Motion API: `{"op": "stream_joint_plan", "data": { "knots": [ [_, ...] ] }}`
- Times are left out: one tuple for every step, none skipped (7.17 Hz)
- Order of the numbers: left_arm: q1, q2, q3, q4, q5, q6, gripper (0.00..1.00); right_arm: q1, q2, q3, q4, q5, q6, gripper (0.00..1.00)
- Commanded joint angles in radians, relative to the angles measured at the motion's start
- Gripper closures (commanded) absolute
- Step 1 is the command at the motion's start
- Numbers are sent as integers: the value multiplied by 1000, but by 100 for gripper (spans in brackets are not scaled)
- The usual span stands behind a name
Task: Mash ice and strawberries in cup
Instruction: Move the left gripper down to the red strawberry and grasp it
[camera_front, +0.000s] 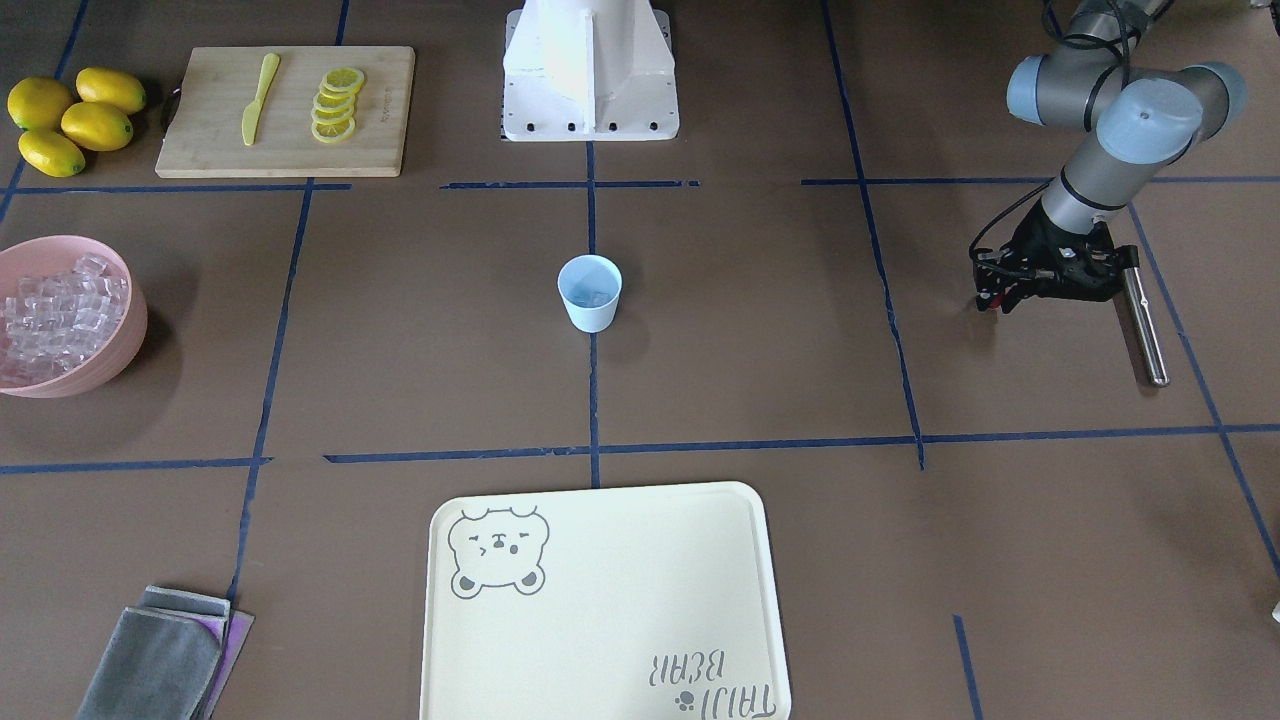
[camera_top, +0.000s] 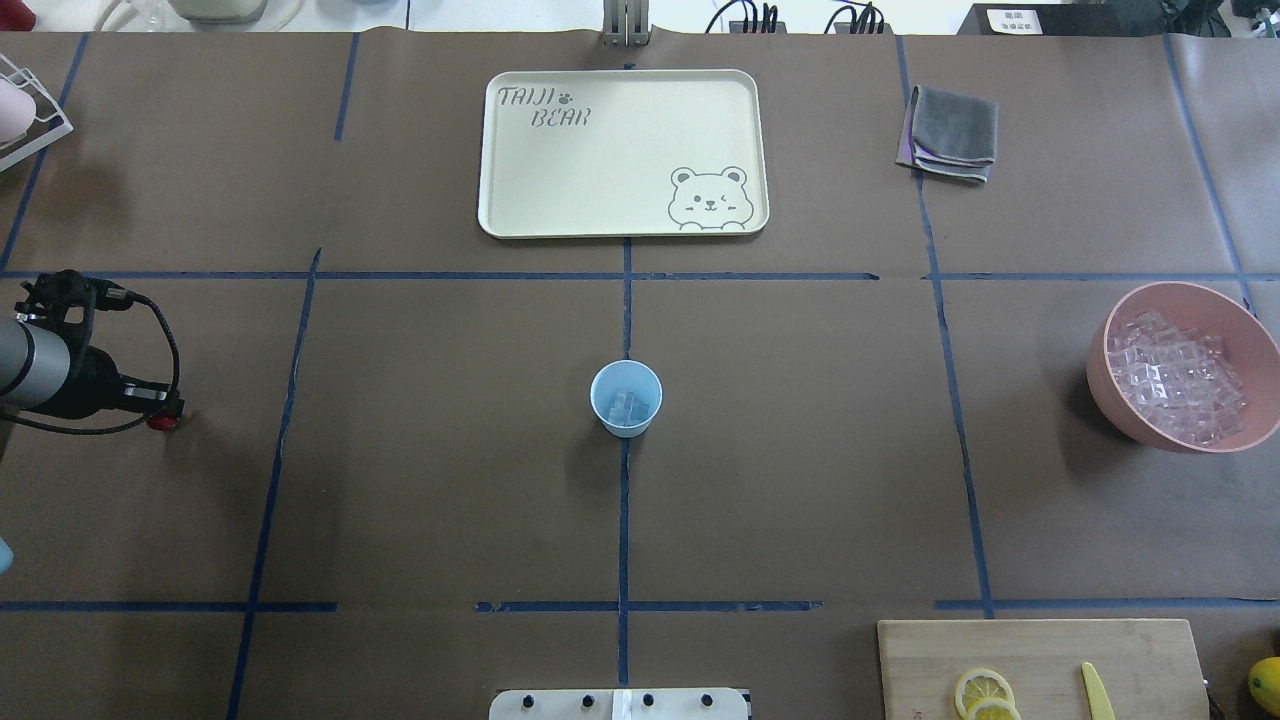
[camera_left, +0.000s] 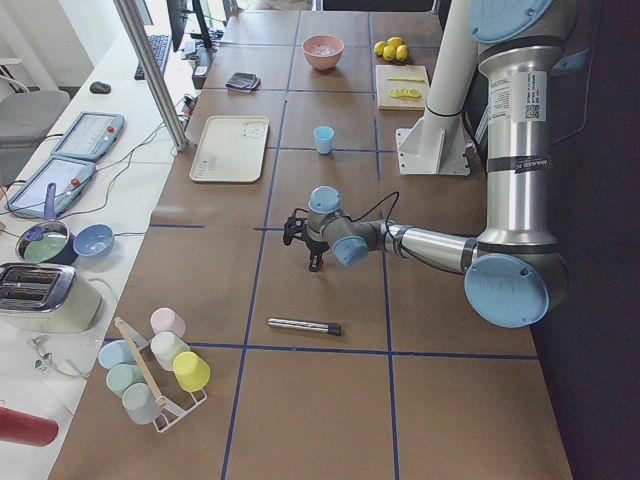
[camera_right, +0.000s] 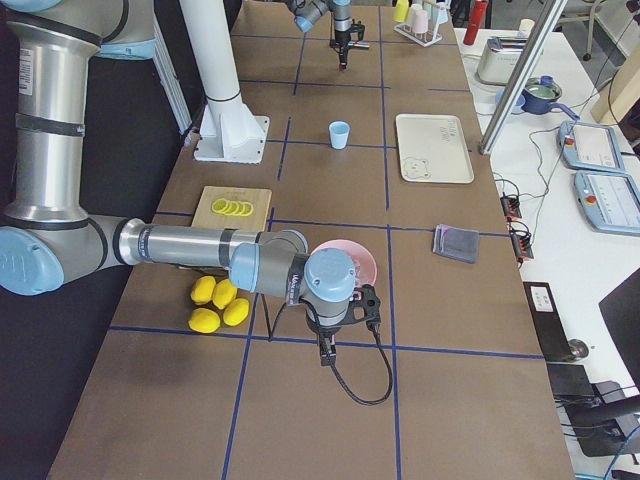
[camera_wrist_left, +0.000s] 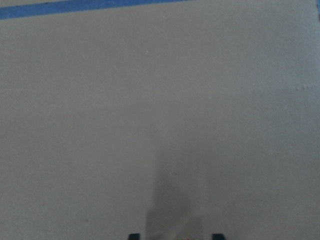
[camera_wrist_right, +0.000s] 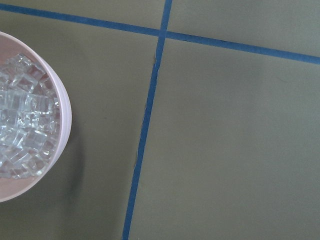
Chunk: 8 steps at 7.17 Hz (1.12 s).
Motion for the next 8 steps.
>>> {"op": "stream_joint_plan", "data": {
  "knots": [
    [-1, -1, -12, 1, 0, 3, 99, 0, 0, 0, 0, 0, 0, 1],
    [-9, -3, -41, 4, 0, 8, 100, 0, 0, 0, 0, 0, 2, 1],
    [-29, -7, -67, 10, -1, 11, 100, 0, 0, 0, 0, 0, 2, 1],
    [-45, -23, -110, 77, -3, 11, 100, 0, -2, 2, 0, 0, 0, 1],
    [-46, -94, -176, 226, -3, 11, 100, 0, -5, 6, 0, 0, 2, 1],
    [-46, -194, -233, 398, -2, 3, 100, 0, -5, 6, 0, 0, 2, 1],
    [-46, -322, -265, 573, 0, -3, 100, 0, -5, 6, 0, 0, 2, 1],
    [-41, -457, -270, 725, 3, -15, 100, 0, -5, 6, 0, 0, 2, 1]
  ]
}}
